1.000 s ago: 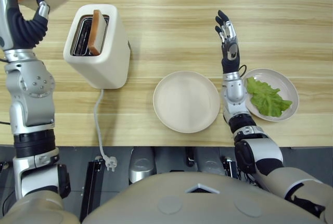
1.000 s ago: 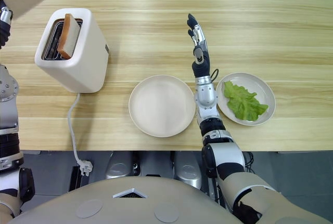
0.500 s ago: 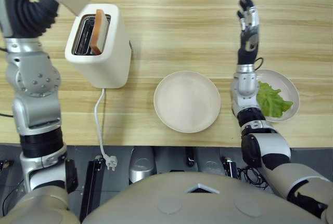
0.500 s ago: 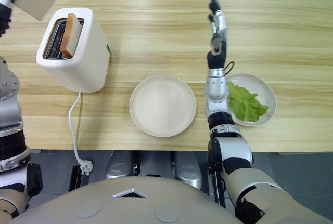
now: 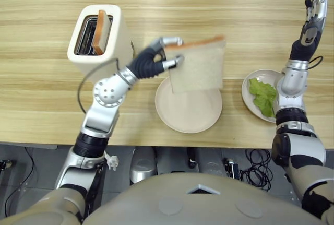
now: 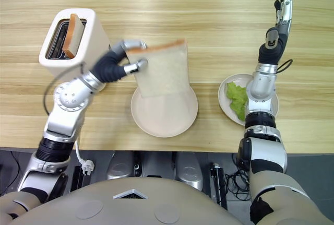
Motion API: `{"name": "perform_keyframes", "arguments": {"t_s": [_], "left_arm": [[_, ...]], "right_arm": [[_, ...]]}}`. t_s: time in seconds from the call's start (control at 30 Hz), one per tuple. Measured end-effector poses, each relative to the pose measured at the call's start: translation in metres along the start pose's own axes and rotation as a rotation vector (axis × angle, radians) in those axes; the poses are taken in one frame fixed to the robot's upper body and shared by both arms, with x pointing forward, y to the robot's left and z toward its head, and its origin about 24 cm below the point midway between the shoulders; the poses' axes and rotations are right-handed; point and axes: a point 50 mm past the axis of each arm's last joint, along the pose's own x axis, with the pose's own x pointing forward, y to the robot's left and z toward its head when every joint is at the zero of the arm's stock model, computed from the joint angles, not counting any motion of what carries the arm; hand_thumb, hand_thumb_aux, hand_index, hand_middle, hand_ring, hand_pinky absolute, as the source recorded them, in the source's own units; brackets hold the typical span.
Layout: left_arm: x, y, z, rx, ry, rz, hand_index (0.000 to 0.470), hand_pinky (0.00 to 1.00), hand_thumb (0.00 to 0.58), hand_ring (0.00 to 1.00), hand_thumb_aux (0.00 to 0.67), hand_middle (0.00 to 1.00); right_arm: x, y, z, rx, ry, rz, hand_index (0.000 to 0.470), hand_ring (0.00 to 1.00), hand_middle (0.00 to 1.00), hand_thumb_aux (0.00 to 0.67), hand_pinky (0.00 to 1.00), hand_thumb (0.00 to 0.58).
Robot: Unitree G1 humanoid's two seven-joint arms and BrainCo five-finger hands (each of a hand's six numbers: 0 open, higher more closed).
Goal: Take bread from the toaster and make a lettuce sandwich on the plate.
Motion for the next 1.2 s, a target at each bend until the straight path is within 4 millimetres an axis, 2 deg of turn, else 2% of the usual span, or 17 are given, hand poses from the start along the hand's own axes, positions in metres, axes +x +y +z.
{"name": "perform_keyframes", "arguments": {"t_s": [0.03, 0.17, 0.33, 0.47, 0.63, 0.67, 0.7, 0.73, 0.77, 0.8, 0.83, 0.87, 1.2], "left_arm": [[0.001, -0.008, -0.017, -0.030, 0.064, -0.051, 0.460, 1.00, 0.580, 1.00, 0.670, 1.00], [0.001, -0.020, -0.043, -0.065, 0.161, -0.135, 0.460, 1.00, 0.580, 1.00, 0.670, 1.00], [0.007, -0.022, -0.053, -0.042, 0.194, -0.169, 0.460, 1.00, 0.580, 1.00, 0.670, 1.00], [0.010, -0.036, -0.058, -0.034, 0.208, -0.208, 0.460, 1.00, 0.580, 1.00, 0.670, 1.00], [0.013, -0.038, -0.060, 0.009, 0.217, -0.185, 0.460, 1.00, 0.580, 1.00, 0.670, 1.00], [0.013, -0.036, -0.061, 0.033, 0.219, -0.175, 0.000, 1.00, 0.000, 1.00, 0.000, 1.00], [0.013, -0.035, -0.061, 0.045, 0.221, -0.172, 0.000, 1.00, 0.000, 1.00, 0.000, 1.00], [0.012, -0.034, -0.061, 0.058, 0.223, -0.170, 0.000, 0.91, 0.000, 0.91, 0.000, 0.91], [0.012, -0.032, -0.061, 0.075, 0.226, -0.167, 0.000, 0.68, 0.000, 0.68, 0.000, 0.68], [0.011, -0.030, -0.061, 0.083, 0.228, -0.161, 0.000, 0.19, 0.000, 0.19, 0.000, 0.19], [0.010, -0.028, -0.061, 0.091, 0.230, -0.155, 0.000, 0.19, 0.000, 0.19, 0.000, 0.19], [0.010, -0.025, -0.061, 0.107, 0.233, -0.142, 0.000, 0.00, 0.000, 0.00, 0.000, 0.00], [0.001, 0.020, -0.039, 0.265, 0.208, -0.010, 0.000, 0.00, 0.000, 0.00, 0.000, 0.00]], "right_arm": [[0.000, -0.002, 0.000, -0.018, -0.003, 0.013, 0.000, 0.00, 0.00, 0.000, 0.00, 0.000], [-0.005, -0.007, -0.002, -0.058, 0.009, 0.044, 0.000, 0.00, 0.00, 0.000, 0.00, 0.000], [-0.008, -0.015, -0.005, -0.116, 0.022, 0.076, 0.000, 0.00, 0.00, 0.000, 0.00, 0.000], [-0.011, -0.012, -0.006, -0.122, 0.034, 0.098, 0.000, 0.00, 0.00, 0.000, 0.00, 0.000], [-0.011, -0.009, -0.005, -0.120, 0.026, 0.117, 0.000, 0.00, 0.00, 0.000, 0.00, 0.000], [-0.012, -0.008, -0.005, -0.122, 0.028, 0.123, 0.000, 0.00, 0.00, 0.000, 0.00, 0.000], [-0.012, -0.008, -0.006, -0.123, 0.029, 0.126, 0.000, 0.00, 0.00, 0.000, 0.00, 0.000], [-0.013, -0.008, -0.006, -0.123, 0.031, 0.128, 0.000, 0.00, 0.00, 0.000, 0.00, 0.000], [-0.014, -0.008, -0.006, -0.125, 0.034, 0.130, 0.000, 0.00, 0.00, 0.000, 0.00, 0.000], [-0.015, -0.008, -0.007, -0.126, 0.037, 0.131, 0.000, 0.00, 0.00, 0.000, 0.00, 0.000], [-0.015, -0.008, -0.007, -0.127, 0.039, 0.132, 0.000, 0.00, 0.00, 0.000, 0.00, 0.000], [-0.016, -0.009, -0.007, -0.129, 0.041, 0.133, 0.000, 0.00, 0.00, 0.000, 0.00, 0.000], [-0.018, -0.016, -0.007, -0.153, 0.039, 0.127, 0.000, 0.00, 0.00, 0.000, 0.00, 0.000]]}}
